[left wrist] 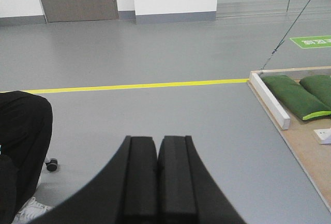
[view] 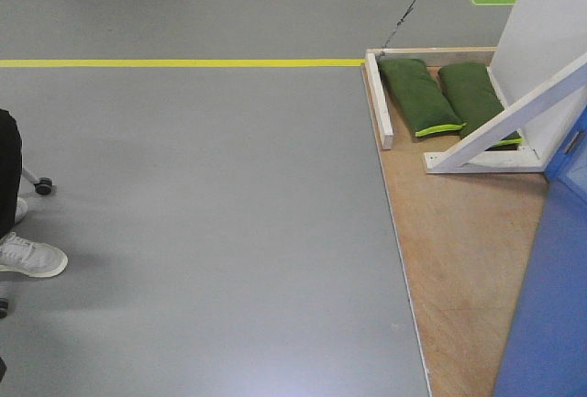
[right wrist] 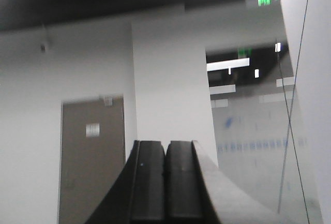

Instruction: Move to blue door and open it

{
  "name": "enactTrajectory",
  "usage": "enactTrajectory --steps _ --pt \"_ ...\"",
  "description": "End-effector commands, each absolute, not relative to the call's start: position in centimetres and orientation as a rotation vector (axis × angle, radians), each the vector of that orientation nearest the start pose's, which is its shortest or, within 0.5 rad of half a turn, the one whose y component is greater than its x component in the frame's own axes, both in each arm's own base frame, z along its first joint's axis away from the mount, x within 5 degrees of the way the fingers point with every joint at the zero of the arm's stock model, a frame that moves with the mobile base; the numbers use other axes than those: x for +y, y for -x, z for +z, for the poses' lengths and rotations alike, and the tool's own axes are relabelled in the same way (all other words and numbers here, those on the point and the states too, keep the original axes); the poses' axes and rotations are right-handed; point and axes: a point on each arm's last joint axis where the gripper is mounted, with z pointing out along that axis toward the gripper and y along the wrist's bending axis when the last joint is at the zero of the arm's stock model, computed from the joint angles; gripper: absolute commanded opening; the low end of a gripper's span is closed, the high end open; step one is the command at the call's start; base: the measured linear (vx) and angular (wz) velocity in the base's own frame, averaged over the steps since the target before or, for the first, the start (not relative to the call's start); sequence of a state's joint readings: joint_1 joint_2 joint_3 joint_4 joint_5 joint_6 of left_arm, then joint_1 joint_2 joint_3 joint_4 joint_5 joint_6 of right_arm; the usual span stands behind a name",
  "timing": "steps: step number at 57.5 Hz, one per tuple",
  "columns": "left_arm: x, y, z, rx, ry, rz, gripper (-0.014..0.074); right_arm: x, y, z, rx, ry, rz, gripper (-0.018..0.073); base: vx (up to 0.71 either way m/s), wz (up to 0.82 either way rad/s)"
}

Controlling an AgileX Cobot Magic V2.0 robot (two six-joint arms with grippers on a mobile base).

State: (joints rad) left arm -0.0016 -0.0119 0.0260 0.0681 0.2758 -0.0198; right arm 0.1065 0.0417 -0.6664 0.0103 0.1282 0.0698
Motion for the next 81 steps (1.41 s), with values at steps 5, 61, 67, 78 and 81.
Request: enactTrajectory --steps 5,61,67,78,81 --pt "0.1 -5.4 19.7 1.651 -0.029 0.033 0.0073 -0.7 6.7 44.4 0.411 0.016 0.134 0.0012 0.0 0.0" --pt "0.1 -5.4 19.7 1.651 -0.029 0.034 0.0073 -9.9 9.4 39.5 0.25 -1.141 -0.088 0.0012 0.0 0.0" --pt "0.1 -5.4 19.7 1.651 -0.029 0.034 0.0073 -9.4 8.7 40.1 0.308 -1.054 -0.038 0.0012 0.0 0.0" --pt "0.1 -5.4 19.7 1.651 -0.029 0.034 0.0073 -7.8 6.2 41.4 0.473 -0.832 0.087 0.0012 0.0 0.0" --pt "0.1 -5.4 19.7 1.651 -0.029 0.034 0.0073 -7.6 5.3 41.6 0.507 -0.826 0.099 0.0012 0.0 0.0"
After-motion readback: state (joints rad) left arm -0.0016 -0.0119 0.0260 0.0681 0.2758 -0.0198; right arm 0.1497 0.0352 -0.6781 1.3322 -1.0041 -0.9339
